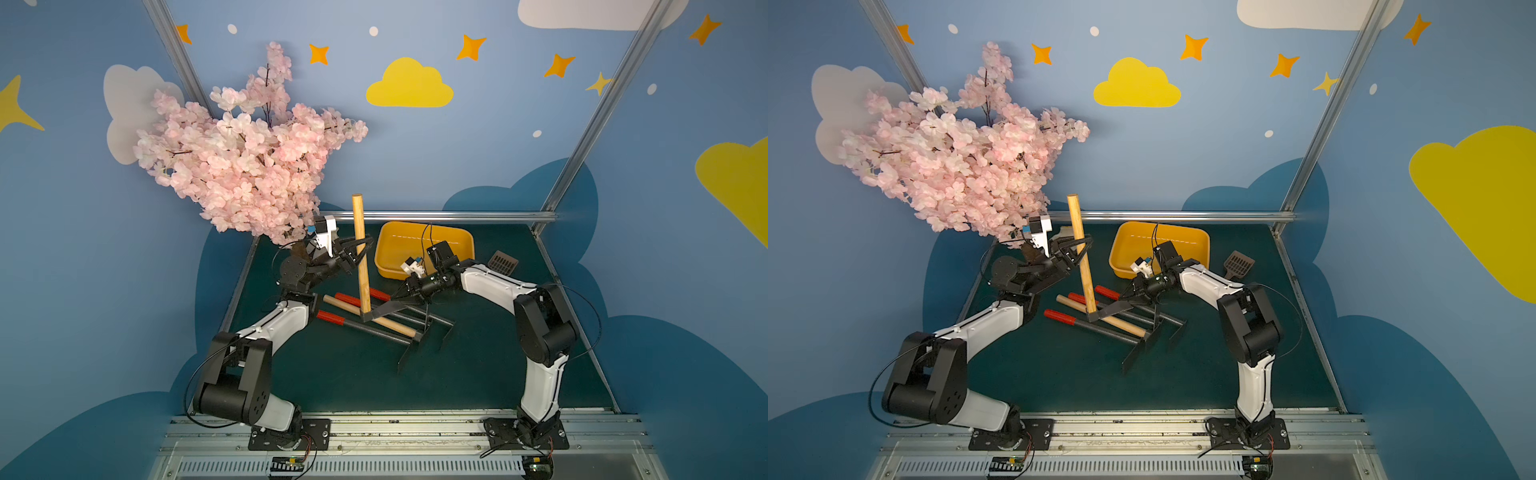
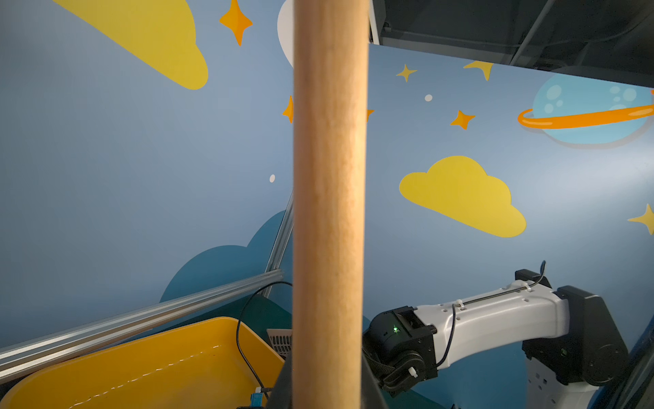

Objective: Put the small hoe into the storage box
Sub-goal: Pick up the hoe from the center of the board.

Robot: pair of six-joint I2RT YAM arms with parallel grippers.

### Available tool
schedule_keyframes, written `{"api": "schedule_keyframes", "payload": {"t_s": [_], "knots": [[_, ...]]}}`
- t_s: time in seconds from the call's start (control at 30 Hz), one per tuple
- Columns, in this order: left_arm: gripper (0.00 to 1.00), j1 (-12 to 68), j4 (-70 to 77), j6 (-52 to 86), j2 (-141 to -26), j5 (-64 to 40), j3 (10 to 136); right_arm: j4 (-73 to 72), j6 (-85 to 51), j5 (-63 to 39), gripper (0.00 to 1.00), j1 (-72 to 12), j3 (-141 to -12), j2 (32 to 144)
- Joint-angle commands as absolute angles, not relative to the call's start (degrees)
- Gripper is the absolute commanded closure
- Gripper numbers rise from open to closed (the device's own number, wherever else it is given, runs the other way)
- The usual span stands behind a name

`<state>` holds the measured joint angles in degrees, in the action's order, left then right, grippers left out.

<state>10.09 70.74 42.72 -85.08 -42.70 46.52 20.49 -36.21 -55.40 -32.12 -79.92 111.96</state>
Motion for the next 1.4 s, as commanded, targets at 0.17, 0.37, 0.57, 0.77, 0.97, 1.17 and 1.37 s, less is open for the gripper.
{"api": "schedule_keyframes", "payload": {"t_s": [0.17,0.37,0.57,0.77,0.97,1.17,1.37], "knots": [[0.97,9.67,74.44,42.78,-83.24,-41.75,48.13,16.19,-38.58,-57.82,0.89,-32.70,-79.30,112.35],[0.97,9.67,74.26,42.63,-83.54,-41.06,46.78,13.97,-39.88,-57.45,1.00,-32.71,-79.10,111.79],[0.61,9.67,71.18,41.52,-83.39,-40.38,45.21,12.99,-40.26,-54.27,1.00,-31.85,-78.93,110.03],[0.40,9.68,67.00,39.39,-82.10,-39.67,43.39,12.40,-40.96,-50.55,1.00,-29.48,-78.49,107.68],[0.09,9.65,58.65,34.67,-78.71,-37.24,41.34,14.28,-39.88,-47.68,1.00,-26.96,-79.21,104.77],[0.00,9.66,49.69,29.61,-74.16,-32.60,39.47,19.17,-36.68,-44.00,1.00,-24.16,-80.44,101.36],[0.00,9.26,42.41,27.08,-70.76,-26.20,37.61,26.99,-31.14,-34.23,1.00,-22.13,-82.93,97.56]]}}
